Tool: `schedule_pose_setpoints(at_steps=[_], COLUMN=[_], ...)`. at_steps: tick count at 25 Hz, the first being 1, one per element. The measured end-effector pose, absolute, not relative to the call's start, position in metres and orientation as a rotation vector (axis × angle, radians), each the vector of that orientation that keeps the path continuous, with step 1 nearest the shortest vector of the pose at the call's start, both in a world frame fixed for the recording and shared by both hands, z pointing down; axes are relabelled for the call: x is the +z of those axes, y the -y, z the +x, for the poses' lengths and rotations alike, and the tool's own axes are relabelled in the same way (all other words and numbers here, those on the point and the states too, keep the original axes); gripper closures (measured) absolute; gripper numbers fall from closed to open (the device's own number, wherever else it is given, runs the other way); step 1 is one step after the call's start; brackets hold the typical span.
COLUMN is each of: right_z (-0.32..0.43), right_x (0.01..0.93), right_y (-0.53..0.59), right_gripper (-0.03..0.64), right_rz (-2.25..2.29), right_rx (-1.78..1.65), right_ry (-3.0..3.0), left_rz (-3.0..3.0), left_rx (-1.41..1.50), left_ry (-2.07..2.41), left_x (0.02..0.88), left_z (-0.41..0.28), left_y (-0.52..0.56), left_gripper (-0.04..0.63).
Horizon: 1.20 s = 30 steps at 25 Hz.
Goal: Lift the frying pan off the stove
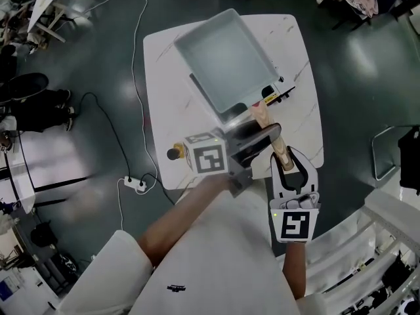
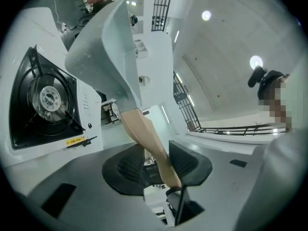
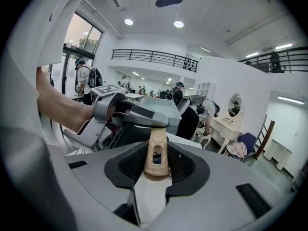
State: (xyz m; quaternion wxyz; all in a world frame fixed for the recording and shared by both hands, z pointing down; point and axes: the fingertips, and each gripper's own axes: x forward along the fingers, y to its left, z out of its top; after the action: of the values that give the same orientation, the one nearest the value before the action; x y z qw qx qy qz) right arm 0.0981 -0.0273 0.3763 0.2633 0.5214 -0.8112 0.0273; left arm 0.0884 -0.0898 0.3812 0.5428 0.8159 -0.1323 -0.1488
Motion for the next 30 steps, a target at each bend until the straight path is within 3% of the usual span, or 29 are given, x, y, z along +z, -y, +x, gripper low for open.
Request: schedule_pose_setpoints(at_steps=[30], right_z=[0.053], right_x=[0.317], right_y=[-0.010], right_gripper=[0.502], right_rz=[1.533], right_rx=[0.010], right_ry=[2.255], left_rz=[2.105], left_rx=[-0.346], left_ry=[0.303], left_x=[0.314], left_z=[0.044], left_y=[0.053], left_gripper=[0.440])
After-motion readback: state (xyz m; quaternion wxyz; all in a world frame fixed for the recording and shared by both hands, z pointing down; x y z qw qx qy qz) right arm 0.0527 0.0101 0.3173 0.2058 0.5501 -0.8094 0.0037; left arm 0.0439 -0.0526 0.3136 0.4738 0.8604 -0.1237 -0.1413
